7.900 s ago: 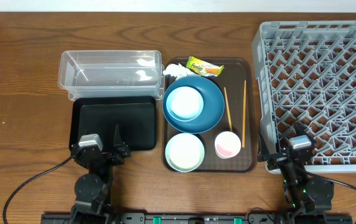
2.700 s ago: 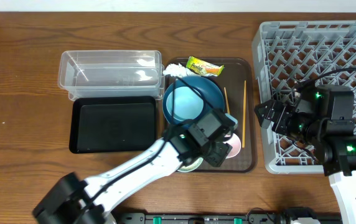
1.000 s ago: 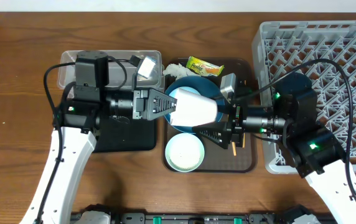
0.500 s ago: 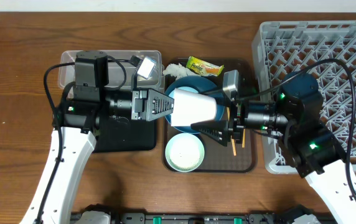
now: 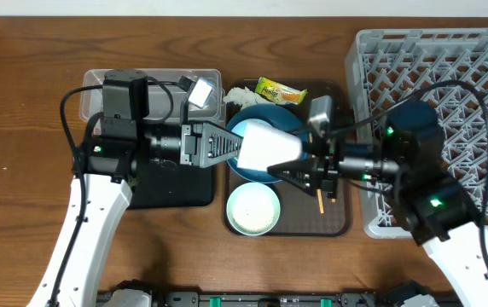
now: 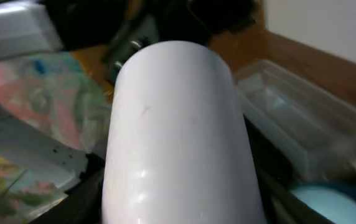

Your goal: Sort waste into correct bins and load items into the dishwasher rack

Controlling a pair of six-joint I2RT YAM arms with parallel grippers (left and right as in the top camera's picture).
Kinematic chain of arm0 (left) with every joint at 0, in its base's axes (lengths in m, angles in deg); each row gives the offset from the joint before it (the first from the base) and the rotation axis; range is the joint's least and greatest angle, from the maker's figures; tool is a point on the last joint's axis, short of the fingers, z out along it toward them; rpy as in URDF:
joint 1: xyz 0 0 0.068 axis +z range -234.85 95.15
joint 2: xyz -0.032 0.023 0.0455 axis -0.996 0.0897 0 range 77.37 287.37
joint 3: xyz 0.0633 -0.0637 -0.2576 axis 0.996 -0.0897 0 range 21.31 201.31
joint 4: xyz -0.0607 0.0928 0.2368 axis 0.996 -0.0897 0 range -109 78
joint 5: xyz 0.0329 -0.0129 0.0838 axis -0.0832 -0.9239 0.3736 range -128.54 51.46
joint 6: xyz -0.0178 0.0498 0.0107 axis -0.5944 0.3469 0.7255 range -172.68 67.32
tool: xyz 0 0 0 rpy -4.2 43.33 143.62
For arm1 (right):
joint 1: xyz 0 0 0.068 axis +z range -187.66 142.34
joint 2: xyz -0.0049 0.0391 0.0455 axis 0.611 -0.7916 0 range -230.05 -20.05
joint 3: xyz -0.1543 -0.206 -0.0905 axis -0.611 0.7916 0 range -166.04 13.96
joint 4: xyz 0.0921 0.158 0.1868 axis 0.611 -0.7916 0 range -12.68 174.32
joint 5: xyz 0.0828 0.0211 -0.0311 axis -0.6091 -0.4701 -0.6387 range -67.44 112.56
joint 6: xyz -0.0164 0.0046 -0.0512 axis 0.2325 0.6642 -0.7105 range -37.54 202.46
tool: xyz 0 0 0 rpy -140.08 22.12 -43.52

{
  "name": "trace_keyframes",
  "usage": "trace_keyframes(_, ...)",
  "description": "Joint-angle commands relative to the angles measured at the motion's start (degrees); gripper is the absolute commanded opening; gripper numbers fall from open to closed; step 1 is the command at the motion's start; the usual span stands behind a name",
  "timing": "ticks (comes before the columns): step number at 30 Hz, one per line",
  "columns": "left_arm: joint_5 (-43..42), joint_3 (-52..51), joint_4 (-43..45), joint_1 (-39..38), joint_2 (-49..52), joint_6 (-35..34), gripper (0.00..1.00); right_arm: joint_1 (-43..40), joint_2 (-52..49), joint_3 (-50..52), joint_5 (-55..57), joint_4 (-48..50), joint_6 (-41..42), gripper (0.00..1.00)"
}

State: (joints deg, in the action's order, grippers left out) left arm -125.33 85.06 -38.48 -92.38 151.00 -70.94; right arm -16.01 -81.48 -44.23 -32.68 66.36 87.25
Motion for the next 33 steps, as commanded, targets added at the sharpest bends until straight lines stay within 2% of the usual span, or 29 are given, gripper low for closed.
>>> trace_keyframes(1, 2.93, 0.37, 0.22, 0.09, -0.28, -0.02, 0.54, -4.83, 4.55, -0.63, 11.39, -5.95, 2.67, 0.46)
trace_keyframes(3, 4.33, 0.37, 0.22, 0.09, -0.28, 0.02, 0.57, -8.61, 7.19, -0.63, 18.62, -12.50, 5.70, 0.45)
trace_keyframes(5, 5.29, 0.37, 0.17, 0.09, -0.28, 0.17, 0.58, -12.83, 9.68, -0.63, 26.56, -19.96, 8.00, 0.50)
trace_keyframes(8, 5.42, 0.37, 0.20, 0.09, -0.28, 0.20, 0.59, -19.80, 12.63, -0.63, 39.69, -32.11, 11.30, 0.52)
trace_keyframes(12, 5.44, 0.35, 0.20, 0.09, -0.28, 0.52, 0.61, -29.00, 12.79, -0.63, 54.07, -45.55, 16.22, 0.49)
trace_keyframes(14, 5.44, 0.35, 0.20, 0.09, -0.28, 0.61, 0.61, -33.05, 11.74, -0.63, 57.57, -49.46, 16.74, 0.49)
trace_keyframes(19, 5.44, 0.35, 0.20, 0.09, -0.28, 0.61, 0.61, -40.19, 7.45, -0.63, 58.18, -51.89, 15.87, 0.49)
trace_keyframes(24, 5.44, 0.35, -0.26, 0.07, -0.28, 0.59, 0.61, -40.76, 1.07, -0.63, 51.54, -52.81, 11.82, 0.50)
trace_keyframes(28, 5.42, 0.35, -0.44, 0.07, -0.28, 0.57, 0.61, -40.76, -4.33, -0.63, 53.35, -53.51, 11.87, 0.51)
trace_keyframes(29, 5.42, 0.35, -0.44, 0.07, -0.28, 0.57, 0.61, -40.76, -5.57, -0.63, 53.33, -53.18, 11.87, 0.54)
trace_keyframes(31, 5.42, 0.35, -0.44, 0.07, -0.28, 0.57, 0.61, -40.76, -7.45, -0.63, 53.33, -52.04, 11.89, 0.69)
trace_keyframes(33, 5.40, 0.35, -0.46, 0.07, -0.28, 0.57, 0.61, -40.76, -8.02, -0.63, 53.31, -50.53, 12.59, 0.78)
